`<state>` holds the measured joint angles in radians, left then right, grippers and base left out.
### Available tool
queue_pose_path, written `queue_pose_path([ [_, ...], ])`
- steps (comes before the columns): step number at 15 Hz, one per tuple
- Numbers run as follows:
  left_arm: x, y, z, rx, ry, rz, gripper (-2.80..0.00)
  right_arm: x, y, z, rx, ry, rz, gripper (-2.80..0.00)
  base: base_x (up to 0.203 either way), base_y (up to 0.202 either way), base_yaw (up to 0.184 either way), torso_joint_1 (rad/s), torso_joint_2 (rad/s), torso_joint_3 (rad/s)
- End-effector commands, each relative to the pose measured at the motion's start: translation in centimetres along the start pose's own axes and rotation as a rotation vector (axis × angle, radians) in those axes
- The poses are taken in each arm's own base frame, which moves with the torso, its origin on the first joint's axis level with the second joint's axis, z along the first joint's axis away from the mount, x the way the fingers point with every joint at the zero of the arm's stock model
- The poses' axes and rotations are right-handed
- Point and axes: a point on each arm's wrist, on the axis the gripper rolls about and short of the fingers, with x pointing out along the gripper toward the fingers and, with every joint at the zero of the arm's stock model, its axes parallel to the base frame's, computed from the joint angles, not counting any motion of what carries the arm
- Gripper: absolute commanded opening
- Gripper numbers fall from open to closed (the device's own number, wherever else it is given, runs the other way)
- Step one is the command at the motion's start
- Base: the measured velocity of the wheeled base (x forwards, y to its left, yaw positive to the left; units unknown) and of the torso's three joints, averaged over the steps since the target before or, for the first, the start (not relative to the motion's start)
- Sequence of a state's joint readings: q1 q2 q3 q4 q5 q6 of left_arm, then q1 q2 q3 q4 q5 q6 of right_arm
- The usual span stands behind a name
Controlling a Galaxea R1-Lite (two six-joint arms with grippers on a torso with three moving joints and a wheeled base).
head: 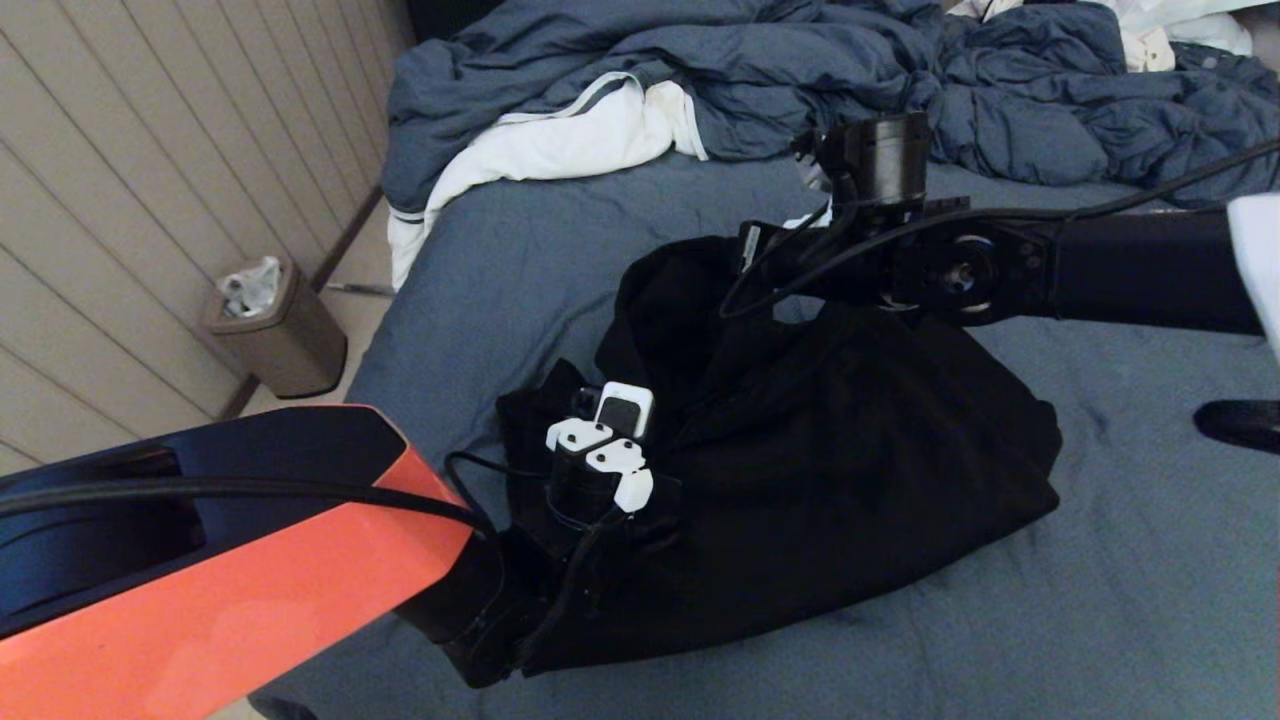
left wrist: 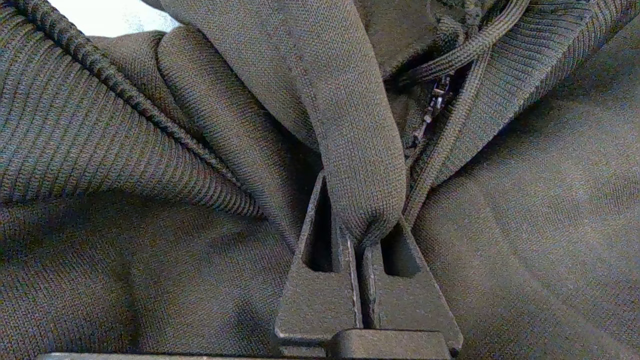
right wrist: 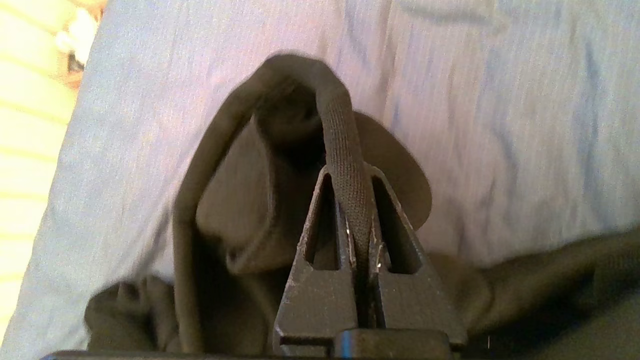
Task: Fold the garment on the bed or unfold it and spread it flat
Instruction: Fold the black sweatshirt
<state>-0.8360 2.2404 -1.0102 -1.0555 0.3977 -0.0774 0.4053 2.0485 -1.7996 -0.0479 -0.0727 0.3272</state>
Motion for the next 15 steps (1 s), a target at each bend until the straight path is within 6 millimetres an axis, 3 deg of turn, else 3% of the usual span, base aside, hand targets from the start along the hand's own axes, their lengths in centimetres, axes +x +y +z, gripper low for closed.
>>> queue_pose_path([
  [1,0.1,0.0,-0.2,-0.001,-0.002,0.003,-2.80,-1.7,0.1,-0.3,-0.003,0.027,0.007,-2.80,0.000,0.000,0.000,0.000,0.00,0.000],
  [6,0.4,-0.1,-0.6,0.002,0.007,0.004,-2.80,-4.6,-0.9,-4.4,-0.016,0.096,0.039,-2.80,0.000,0.000,0.000,0.000,0.00,0.000],
  [15,0.7,-0.2,-1.3,0.008,0.021,0.004,-2.80,-8.4,-2.7,-8.6,-0.021,0.128,0.036,-2.80,0.000,0.000,0.000,0.000,0.00,0.000],
])
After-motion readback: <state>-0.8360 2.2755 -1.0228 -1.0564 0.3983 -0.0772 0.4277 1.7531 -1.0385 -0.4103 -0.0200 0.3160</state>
